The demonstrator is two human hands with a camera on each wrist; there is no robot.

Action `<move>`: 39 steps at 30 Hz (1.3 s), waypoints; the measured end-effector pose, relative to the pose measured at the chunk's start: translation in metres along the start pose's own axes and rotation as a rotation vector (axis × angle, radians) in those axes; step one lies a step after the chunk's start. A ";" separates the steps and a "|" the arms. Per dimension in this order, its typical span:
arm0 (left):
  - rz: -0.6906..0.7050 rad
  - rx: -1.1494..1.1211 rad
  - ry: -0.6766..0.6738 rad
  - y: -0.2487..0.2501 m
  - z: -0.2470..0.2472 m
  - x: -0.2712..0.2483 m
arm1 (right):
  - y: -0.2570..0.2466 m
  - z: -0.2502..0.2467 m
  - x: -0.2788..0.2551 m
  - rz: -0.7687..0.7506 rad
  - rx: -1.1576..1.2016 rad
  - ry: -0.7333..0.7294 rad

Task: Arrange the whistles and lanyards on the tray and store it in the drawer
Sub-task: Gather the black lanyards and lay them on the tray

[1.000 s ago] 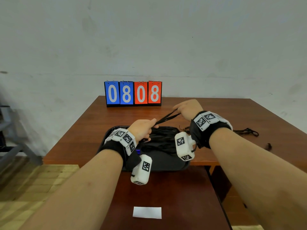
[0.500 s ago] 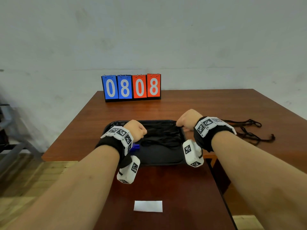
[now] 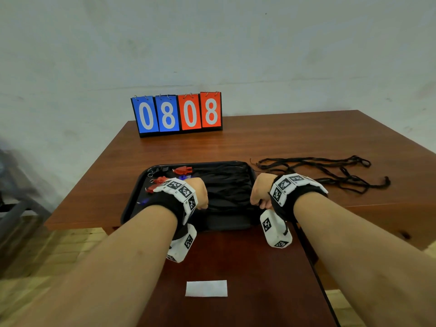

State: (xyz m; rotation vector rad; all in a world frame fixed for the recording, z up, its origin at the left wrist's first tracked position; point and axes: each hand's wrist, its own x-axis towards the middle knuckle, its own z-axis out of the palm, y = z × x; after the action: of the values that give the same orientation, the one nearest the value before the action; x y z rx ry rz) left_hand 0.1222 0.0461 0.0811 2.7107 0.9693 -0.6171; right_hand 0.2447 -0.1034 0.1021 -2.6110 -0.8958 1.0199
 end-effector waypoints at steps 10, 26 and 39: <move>-0.047 0.141 0.023 -0.003 -0.001 0.020 | -0.016 0.006 0.032 0.034 -0.383 0.006; 0.037 -0.164 0.187 0.028 -0.031 -0.004 | 0.025 -0.021 0.009 -0.070 0.065 0.316; 0.307 -0.494 0.233 0.177 -0.026 0.015 | 0.153 -0.047 0.000 0.138 0.074 0.464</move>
State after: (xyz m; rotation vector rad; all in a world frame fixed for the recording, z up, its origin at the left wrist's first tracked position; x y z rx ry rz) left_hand 0.2546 -0.0727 0.1050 2.4322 0.6214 0.0034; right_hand 0.3477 -0.2233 0.0786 -2.7002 -0.5615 0.4236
